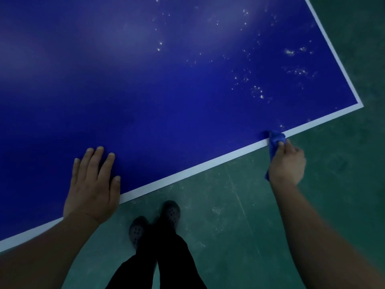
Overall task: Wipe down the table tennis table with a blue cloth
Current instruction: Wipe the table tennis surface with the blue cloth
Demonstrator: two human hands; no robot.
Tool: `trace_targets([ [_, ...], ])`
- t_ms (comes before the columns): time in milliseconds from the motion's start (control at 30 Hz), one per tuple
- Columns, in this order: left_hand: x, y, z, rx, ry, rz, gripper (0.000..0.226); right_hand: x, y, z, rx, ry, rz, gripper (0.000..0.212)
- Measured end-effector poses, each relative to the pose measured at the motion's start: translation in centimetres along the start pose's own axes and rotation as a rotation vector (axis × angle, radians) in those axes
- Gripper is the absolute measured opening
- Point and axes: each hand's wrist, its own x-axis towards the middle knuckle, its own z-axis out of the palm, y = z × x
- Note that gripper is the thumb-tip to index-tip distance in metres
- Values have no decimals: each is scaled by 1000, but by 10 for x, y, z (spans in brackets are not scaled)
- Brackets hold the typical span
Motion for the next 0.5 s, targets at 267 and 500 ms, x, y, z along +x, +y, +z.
trace_targets([
  [267,0,0,0,-3,13,-1,64,-77,-71,42,-29,-116,-849,33],
  [500,1,-2,1,4,6,8,65,35,-32,-10,62,38,-40,48],
])
